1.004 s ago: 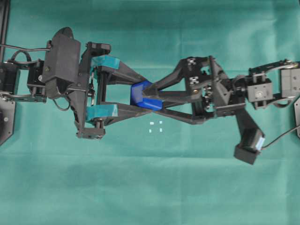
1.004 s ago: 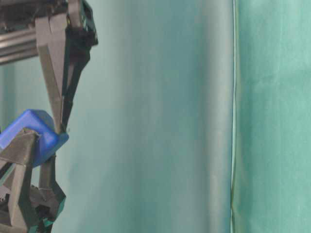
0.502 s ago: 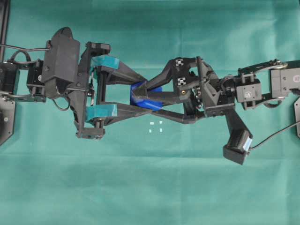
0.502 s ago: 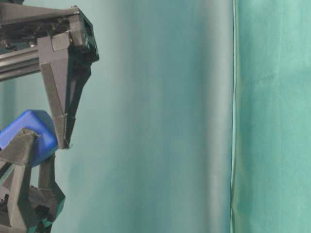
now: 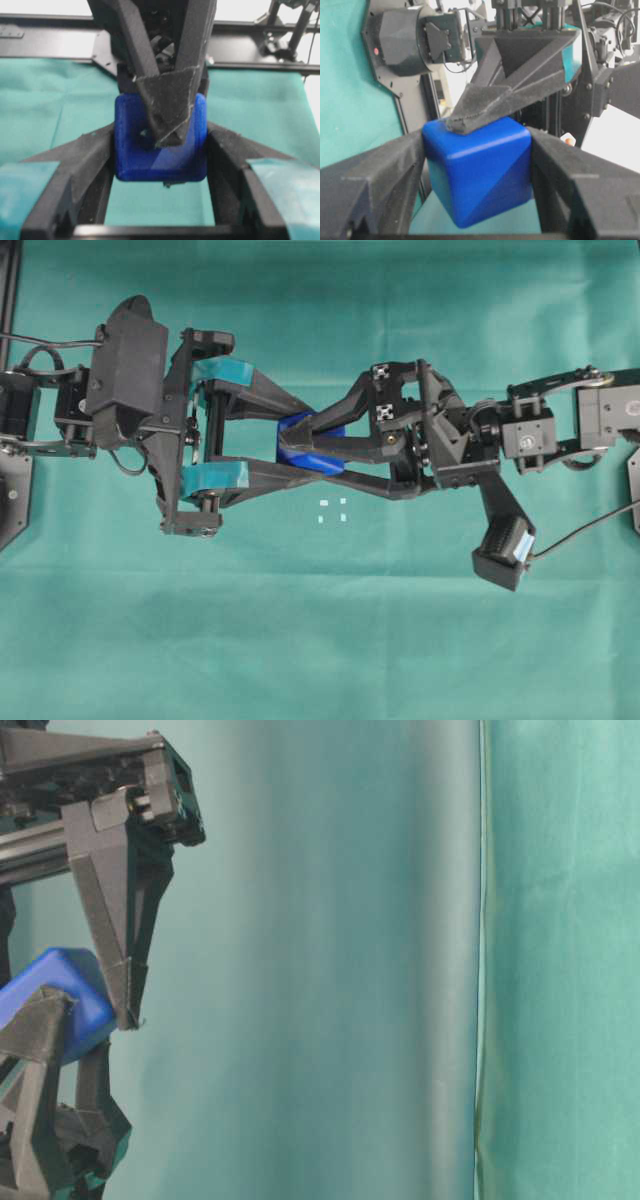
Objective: Handover the blue block to the right arm after grasping it with the left arm, then place it in the designated position.
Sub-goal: 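Close the right gripper on the cube's exposed side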
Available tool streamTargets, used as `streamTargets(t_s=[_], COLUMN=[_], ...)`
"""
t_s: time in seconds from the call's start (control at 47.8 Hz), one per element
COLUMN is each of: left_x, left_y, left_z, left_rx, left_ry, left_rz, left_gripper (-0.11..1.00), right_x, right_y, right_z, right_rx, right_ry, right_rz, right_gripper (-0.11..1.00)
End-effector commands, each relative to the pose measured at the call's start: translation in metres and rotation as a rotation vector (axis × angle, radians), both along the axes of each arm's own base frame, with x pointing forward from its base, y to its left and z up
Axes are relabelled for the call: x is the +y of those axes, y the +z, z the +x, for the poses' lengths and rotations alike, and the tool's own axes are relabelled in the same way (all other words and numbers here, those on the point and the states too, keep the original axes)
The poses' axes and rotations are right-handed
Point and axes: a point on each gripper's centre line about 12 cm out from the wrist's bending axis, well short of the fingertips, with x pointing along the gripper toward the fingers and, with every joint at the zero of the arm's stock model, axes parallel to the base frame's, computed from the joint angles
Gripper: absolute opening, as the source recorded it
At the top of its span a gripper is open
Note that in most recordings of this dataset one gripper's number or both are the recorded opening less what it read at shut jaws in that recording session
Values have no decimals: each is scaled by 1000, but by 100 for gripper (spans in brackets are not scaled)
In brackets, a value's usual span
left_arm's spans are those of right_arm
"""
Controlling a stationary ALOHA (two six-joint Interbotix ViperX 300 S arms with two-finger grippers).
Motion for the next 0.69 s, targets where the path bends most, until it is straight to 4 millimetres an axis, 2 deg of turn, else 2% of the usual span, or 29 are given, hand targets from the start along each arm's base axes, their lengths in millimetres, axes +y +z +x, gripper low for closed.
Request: streamTargets(t_s=[0.0,0.669], left_x=[-1,-1], left_y=[11,11], left_z=[-3,-3], left_rx=[-32,-26], left_ry=[-4,-3], left_rz=[2,1], left_gripper=[46,47], right_x=[-1,-1], right_y=[18,15], right_z=[0,0], right_rx=[-40,-22], right_ry=[-6,-17], right_rz=[11,10], right_gripper=[63,63])
